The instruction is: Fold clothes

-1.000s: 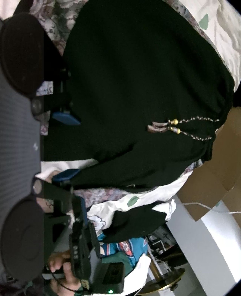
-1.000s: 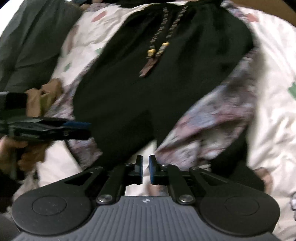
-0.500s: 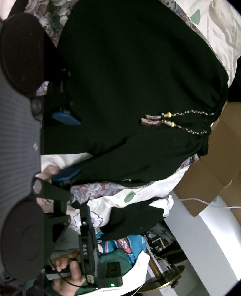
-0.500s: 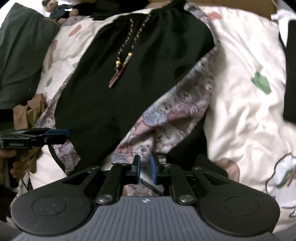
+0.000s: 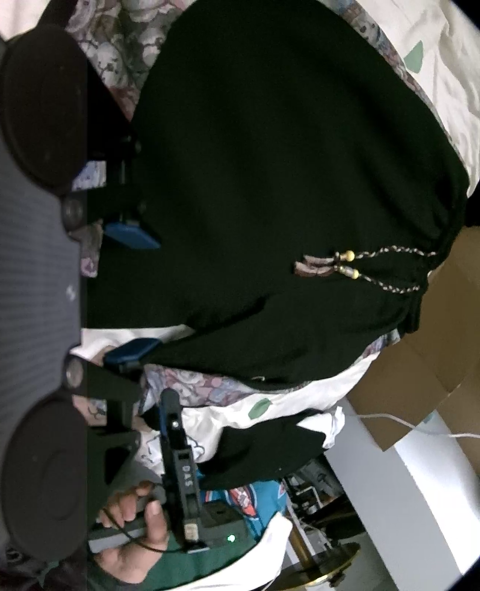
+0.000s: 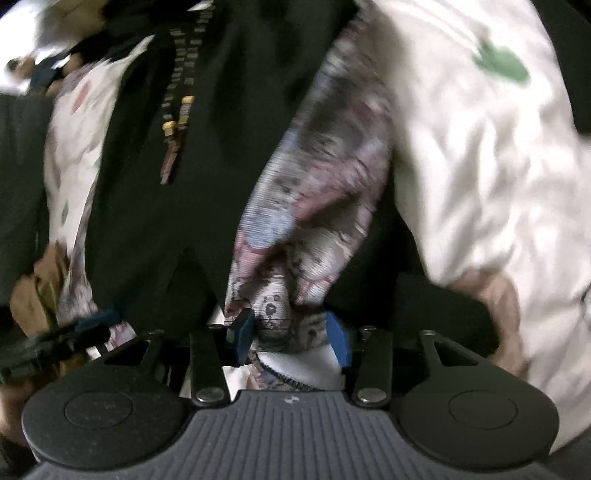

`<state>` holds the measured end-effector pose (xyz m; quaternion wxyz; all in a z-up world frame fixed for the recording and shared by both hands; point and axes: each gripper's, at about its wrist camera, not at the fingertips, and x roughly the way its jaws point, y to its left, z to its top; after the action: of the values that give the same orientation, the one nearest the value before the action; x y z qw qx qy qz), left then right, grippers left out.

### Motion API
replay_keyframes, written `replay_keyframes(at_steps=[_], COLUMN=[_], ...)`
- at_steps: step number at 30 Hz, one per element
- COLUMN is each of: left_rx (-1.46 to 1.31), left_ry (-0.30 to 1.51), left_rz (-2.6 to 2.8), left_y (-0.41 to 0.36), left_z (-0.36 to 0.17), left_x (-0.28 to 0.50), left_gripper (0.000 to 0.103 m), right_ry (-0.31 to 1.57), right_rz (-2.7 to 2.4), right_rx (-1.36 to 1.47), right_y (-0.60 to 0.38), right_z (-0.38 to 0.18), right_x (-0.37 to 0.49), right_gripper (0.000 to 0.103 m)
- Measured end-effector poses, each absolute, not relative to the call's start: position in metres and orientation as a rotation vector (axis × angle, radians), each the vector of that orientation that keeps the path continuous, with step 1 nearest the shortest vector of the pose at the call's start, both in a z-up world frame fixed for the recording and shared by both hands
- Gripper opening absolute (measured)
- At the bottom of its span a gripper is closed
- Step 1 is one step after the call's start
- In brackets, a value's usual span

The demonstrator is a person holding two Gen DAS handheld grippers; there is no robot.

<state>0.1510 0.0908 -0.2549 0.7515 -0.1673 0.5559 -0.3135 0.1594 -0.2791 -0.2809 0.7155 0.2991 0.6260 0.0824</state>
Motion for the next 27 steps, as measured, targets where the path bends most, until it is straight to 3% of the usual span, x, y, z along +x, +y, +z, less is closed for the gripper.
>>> replay_keyframes(at_steps=[2,4,12,27], left_rx=[-0.377,-0.380,-0.337,-0.317], left_ry=[1.228,1.228,1.212,1.224], left_rz=[-0.693,-0.707,-0.748,-0.771], left_y=[0.089,0.086,0.066,0.049], left_z=[-0.255,-0.253,-0.244,-0.244], left_x=[0.151,0.151,0.153,0.155], left_gripper=[0.056,0.056,0.056,0.056], right_ry=[1.380,1.370,1.346,1.330], right_rz=[0.195,0.206,0.196,0.116], right_rx=[0.695,0.680,0.570,0.408], right_y=[-0.284,-0.287,-0.334,-0.407], right_z=[-0.279,-0.272,-0.218,-0.169], right_x=[0.156,0.153,0.140,0.116], right_gripper=[0.011,0.008,0.007,0.003])
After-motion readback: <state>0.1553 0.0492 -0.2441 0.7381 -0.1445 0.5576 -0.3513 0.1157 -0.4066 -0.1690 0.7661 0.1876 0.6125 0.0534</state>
